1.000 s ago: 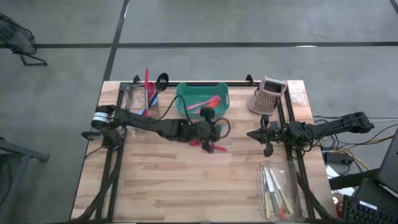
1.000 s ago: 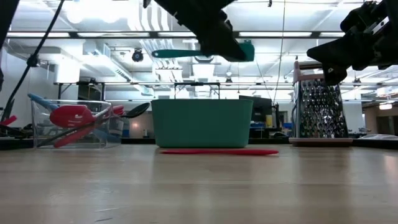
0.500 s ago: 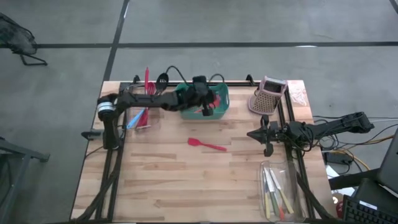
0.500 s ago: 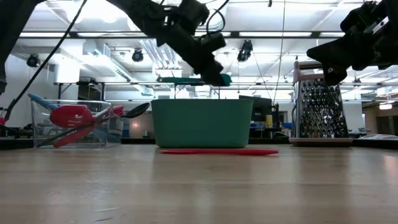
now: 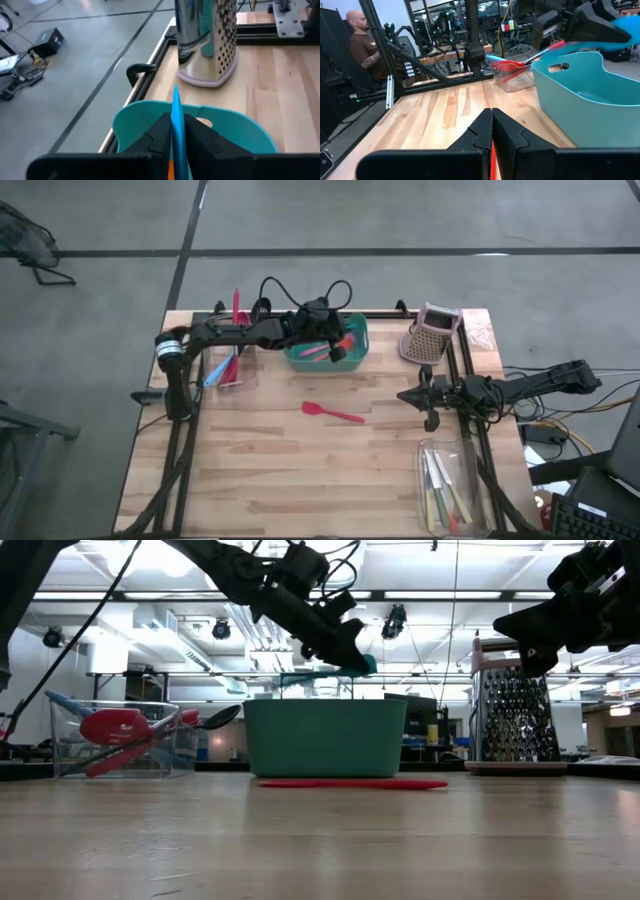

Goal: Pick & Place Kitchen Items
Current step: Put the blue spatula into the green bin, then put the red spatula into the green bin

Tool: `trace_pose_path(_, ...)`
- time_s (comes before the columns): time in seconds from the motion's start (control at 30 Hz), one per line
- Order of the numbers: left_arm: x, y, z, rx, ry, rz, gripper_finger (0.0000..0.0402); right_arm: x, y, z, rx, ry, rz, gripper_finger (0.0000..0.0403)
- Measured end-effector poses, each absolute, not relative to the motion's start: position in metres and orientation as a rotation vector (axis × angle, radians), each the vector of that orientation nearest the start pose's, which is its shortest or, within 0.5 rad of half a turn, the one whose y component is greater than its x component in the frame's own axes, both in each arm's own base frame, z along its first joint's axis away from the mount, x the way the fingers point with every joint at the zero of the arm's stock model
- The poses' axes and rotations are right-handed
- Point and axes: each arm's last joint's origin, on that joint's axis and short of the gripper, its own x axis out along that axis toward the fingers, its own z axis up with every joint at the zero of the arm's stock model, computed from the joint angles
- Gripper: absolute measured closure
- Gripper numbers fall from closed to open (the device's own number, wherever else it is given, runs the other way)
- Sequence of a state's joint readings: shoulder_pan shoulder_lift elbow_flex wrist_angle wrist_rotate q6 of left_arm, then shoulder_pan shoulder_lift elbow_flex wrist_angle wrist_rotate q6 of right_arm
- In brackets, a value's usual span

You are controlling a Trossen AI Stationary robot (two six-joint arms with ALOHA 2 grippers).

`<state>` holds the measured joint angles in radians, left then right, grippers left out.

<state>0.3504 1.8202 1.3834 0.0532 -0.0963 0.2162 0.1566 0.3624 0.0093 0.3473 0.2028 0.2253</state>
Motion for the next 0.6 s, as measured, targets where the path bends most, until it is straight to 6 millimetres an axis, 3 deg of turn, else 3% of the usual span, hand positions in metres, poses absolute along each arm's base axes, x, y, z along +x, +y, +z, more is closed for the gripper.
trace_pose_path(0.33, 0.395, 0.148, 0.273, 0.079, 0.426, 0.477, 0.0256, 0.119, 0.013, 0.168, 0.224, 0.0, -0.047, 0.0394)
trace_pose_path(0.43, 0.397, 0.135, 0.276, 0.022, 0.407, 0.373, 0.0244, 0.119, 0.013, 0.168, 0.224, 0.0, -0.047, 0.0394)
trace_pose_path(0.6, 0.4, 0.098, 0.269, -0.071, 0.5, 0.022, 0.0243, 0.119, 0.013, 0.168, 0.224, 0.0, -0.047, 0.0394)
